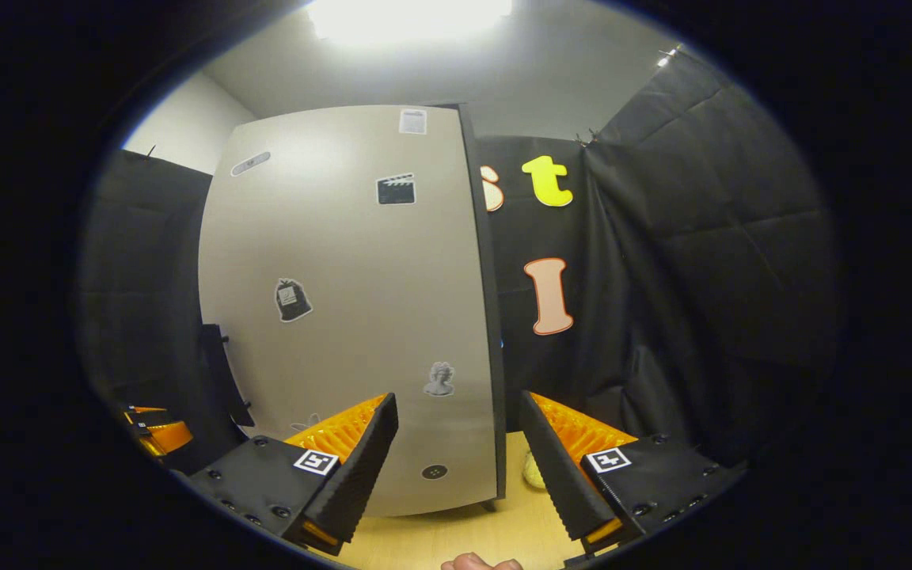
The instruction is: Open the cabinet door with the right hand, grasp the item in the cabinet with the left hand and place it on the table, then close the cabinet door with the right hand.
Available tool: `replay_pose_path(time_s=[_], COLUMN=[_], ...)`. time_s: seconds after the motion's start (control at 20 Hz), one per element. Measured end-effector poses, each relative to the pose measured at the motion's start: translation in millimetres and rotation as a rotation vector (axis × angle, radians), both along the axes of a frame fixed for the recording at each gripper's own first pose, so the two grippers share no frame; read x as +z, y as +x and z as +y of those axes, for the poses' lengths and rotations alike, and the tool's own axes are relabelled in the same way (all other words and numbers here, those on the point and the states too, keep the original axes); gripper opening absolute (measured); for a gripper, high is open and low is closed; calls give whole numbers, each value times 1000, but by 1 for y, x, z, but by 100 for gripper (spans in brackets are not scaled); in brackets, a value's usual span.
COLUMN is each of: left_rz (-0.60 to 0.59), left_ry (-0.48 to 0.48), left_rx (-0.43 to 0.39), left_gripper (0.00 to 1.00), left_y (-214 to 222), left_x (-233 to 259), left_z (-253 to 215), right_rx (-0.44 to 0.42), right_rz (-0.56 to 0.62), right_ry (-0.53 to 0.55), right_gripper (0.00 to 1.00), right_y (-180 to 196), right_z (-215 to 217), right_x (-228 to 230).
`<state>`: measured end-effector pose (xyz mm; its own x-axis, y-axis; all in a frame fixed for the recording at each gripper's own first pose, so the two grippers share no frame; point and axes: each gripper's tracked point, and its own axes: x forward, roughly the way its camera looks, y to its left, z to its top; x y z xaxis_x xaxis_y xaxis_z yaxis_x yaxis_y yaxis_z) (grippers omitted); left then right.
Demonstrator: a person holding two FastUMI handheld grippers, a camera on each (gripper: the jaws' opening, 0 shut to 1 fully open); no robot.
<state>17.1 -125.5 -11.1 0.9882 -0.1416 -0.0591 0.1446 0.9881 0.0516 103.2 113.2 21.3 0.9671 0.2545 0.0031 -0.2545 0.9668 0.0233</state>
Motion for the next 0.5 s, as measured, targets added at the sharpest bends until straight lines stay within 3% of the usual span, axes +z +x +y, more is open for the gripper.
replay_pose_path(time_s=[0.2,0.3,0.5], left_rz=[-37,-58,-75], left_ry=[-4,-5,-27], left_rx=[23,39,25], left_gripper=[96,91,91], left_y=[1,0,-13], left_x=[14,20,24], left_z=[-30,-40,-62], right_rx=[2,30,91], right_rz=[-1,-14,-66], right_ry=[-23,-41,-119], right_gripper=[98,97,98], right_y=[-4,-5,-9], right_z=[-29,-33,-41], right_x=[-4,-3,1])
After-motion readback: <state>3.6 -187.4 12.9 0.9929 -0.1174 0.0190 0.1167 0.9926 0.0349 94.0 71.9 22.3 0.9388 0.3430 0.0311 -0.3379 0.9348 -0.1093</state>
